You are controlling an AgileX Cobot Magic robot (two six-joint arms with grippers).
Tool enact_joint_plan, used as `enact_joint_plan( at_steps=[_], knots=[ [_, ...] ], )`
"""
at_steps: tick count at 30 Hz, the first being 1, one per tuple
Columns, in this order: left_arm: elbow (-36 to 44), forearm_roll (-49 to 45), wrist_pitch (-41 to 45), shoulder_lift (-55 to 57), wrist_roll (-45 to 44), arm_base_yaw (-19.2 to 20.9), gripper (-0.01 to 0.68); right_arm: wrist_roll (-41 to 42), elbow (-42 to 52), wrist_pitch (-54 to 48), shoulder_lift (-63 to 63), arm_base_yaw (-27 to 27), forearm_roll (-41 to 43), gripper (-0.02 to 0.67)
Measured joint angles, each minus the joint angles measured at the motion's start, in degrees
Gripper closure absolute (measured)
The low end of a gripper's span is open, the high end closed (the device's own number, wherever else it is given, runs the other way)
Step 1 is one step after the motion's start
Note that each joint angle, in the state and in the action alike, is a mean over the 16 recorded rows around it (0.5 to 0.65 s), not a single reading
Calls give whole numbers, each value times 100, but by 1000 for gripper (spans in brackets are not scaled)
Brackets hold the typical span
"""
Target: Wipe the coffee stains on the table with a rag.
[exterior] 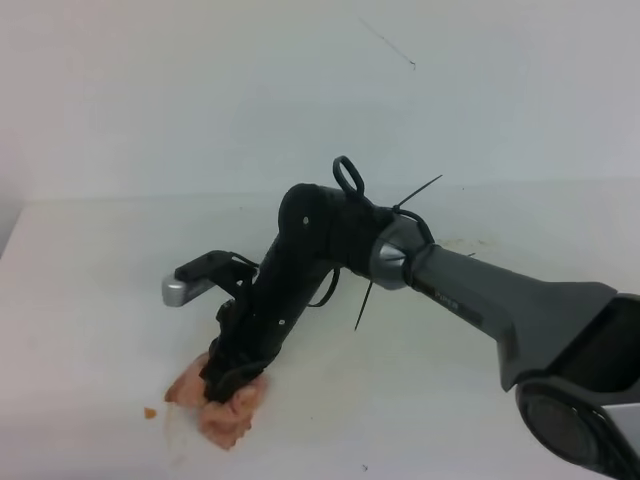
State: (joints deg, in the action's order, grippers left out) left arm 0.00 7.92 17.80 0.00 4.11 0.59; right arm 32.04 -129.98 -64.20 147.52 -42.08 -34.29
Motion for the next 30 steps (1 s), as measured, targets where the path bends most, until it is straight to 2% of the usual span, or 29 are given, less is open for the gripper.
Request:
enact_joint_plan(
  at_steps=[6,15,22,30],
  knots=[
    [14,0,0,0,0,0,675,-283,-368,-408,-448,-9,627,614],
    [71,1,-22,-18,-1,0,674,-1189,-338,-592,-1781,0,2368,614],
    [56,1,-22,-27,-1,0,674,-1804,402,-620,-2854,55,3543,614],
    [0,0,0,-9,0,0,675,-2161,1948,-291,-3888,287,4004,614]
  ],
)
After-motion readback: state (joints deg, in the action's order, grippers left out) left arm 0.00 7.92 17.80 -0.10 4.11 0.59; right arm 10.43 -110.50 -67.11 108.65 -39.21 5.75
